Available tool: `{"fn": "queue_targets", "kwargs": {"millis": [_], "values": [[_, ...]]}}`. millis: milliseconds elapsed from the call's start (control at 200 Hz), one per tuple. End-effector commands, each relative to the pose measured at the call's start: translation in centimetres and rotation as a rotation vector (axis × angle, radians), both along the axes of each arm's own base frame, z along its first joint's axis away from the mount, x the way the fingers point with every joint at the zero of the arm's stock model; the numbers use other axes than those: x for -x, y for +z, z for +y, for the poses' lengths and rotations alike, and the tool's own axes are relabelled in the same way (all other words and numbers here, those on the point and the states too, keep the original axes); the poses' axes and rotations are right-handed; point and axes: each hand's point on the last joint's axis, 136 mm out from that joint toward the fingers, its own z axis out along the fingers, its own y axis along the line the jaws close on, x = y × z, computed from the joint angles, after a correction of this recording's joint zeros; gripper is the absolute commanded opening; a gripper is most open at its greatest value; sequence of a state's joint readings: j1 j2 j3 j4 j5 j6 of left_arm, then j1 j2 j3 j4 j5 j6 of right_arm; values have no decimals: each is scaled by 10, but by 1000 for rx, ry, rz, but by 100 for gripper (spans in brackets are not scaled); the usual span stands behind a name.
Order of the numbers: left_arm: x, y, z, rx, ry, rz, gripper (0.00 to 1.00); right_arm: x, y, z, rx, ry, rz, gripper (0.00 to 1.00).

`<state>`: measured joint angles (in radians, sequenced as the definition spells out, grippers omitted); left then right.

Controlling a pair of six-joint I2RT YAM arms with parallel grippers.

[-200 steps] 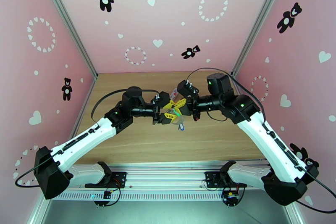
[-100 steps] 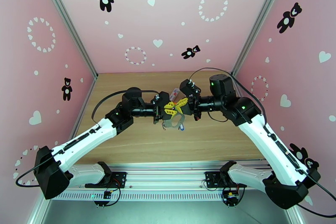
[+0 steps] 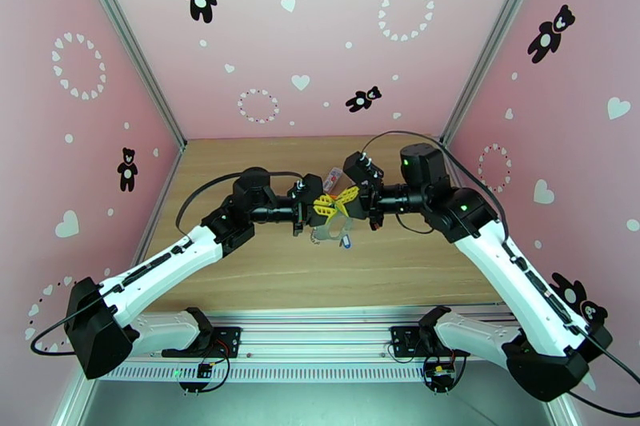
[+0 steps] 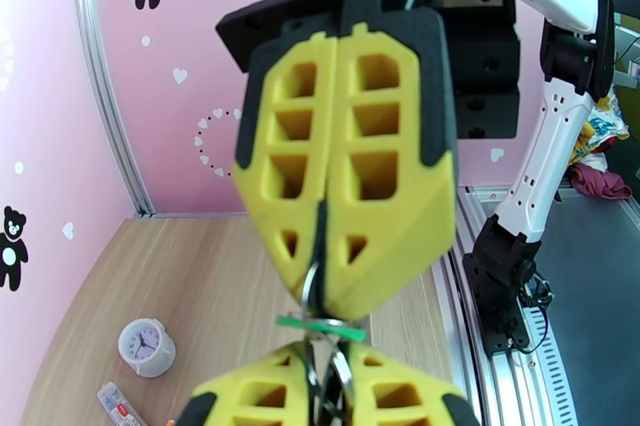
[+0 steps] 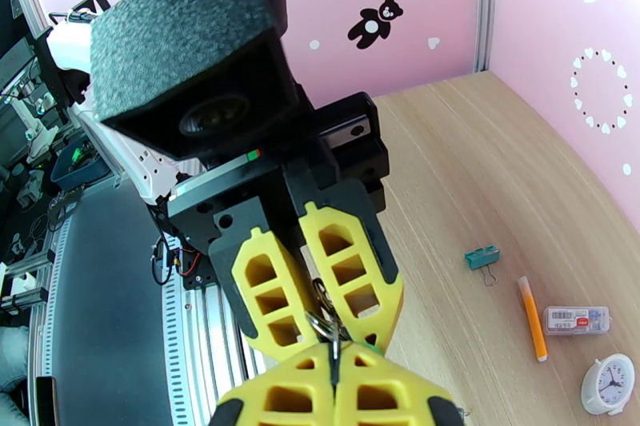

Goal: Remove the keys from the keyring

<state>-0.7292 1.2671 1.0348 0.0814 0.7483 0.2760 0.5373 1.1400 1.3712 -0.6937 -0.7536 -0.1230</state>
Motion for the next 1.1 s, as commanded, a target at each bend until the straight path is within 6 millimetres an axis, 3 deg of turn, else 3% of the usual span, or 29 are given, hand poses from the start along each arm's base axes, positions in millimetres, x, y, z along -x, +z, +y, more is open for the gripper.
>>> {"fn": "queue_targets", "kwargs": {"millis": [0,495,1096], "values": [[-7,0,7,-5,43,17,8,8,18,-4,-38,2,-91,0],[-25,19,8,20,121,53,4,21,12,-4,43,-9,-268,0],[-44,27,6,-7,194,92,4,33,-1,15,146,52,-343,0]]}}
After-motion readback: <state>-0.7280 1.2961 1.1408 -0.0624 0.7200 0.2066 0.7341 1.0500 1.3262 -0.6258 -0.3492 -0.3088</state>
